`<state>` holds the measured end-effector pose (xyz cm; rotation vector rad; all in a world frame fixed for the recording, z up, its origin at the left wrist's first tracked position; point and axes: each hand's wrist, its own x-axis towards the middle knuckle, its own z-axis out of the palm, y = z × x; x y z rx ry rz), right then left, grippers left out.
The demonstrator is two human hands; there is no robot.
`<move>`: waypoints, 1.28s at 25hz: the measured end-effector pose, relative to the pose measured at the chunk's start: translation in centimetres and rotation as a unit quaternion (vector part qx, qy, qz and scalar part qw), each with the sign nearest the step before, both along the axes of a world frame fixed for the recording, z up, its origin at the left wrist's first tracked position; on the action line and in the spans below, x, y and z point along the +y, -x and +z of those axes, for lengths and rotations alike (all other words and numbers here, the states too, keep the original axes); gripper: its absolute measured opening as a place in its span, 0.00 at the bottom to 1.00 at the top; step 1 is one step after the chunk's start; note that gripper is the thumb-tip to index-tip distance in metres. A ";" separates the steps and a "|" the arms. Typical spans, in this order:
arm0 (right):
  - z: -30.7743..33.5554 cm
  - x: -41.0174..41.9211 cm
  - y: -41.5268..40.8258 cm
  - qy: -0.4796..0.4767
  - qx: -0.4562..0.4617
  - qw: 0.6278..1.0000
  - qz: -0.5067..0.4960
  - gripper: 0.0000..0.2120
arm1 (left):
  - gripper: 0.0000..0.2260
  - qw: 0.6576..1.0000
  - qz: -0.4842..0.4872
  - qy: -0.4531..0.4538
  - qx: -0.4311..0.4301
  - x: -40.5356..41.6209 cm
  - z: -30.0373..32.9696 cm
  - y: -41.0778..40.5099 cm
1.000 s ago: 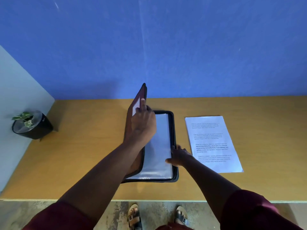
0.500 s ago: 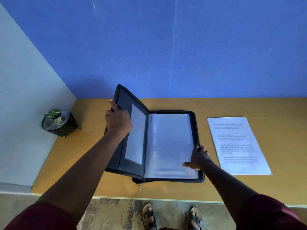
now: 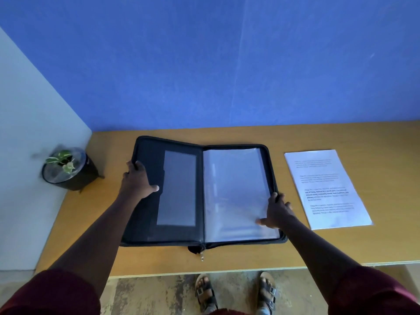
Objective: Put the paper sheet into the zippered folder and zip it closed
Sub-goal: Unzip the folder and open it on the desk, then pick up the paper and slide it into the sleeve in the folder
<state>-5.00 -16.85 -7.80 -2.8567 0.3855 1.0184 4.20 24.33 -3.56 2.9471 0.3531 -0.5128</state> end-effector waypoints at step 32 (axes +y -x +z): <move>1.7 -6.9 -0.6 -0.128 -0.141 0.979 -0.071 0.20 | 0.43 0.975 -0.059 0.214 -0.024 -19.6 -3.9 3.3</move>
